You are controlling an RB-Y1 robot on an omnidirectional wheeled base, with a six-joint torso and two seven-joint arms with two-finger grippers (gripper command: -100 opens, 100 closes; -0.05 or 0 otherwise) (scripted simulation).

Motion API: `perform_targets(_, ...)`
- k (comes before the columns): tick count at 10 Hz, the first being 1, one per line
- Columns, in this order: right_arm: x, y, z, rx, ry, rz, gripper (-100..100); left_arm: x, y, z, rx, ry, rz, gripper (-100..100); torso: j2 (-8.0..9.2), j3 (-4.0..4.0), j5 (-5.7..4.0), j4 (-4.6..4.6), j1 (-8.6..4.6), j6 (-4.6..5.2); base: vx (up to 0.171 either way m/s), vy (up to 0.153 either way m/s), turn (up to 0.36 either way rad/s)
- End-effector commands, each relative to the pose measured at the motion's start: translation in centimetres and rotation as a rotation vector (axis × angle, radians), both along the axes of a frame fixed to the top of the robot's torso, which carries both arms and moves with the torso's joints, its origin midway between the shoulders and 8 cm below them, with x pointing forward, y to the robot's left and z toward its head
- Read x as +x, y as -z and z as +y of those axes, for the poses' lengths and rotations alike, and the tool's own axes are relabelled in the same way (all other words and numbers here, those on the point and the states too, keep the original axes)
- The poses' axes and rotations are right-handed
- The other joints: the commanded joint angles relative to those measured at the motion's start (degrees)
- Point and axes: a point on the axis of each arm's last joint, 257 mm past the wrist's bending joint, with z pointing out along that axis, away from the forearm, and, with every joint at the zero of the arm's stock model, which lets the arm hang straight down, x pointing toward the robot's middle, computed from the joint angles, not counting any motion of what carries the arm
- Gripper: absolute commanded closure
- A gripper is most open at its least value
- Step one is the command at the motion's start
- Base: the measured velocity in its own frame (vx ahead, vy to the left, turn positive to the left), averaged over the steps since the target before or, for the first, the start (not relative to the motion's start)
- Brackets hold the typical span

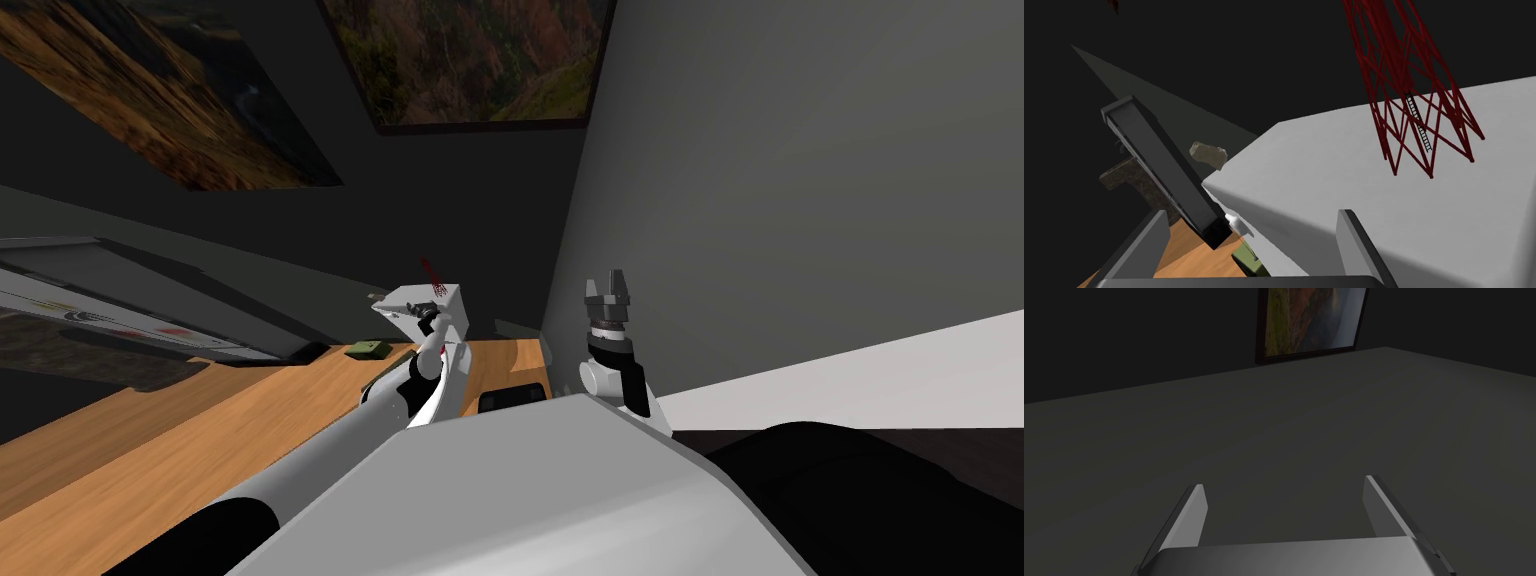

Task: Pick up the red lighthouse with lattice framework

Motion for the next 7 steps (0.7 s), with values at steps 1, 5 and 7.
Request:
perform_targets(1, 0.00, 0.00, 0.00, 0.000, 0.000, 0.000, 0, 1.11, -0.86, -1.63, -0.054, -0.002, -0.036, -100, 0.00, 0.00, 0.00, 0.00, 0.00, 0.00, 0.008, -0.009, -0.028)
perform_targets(5, 0.01, 0.03, 0.01, 0.001, 0.000, 0.000, 0, 1.63, -1.76, -1.96, -0.054, 0.004, -0.050, -100, 0.03, 0.02, 0.03, 0.01, -0.06, -0.01, 0.000, 0.000, 0.000)
perform_targets(7, 0.01, 0.03, 0.01, 0.001, 0.000, 0.000, 0, 1.63, -1.76, -1.96, -0.054, 0.004, -0.050, -100, 0.06, 0.03, 0.03, 0.01, -0.02, -0.03, -0.003, 0.003, 0.008)
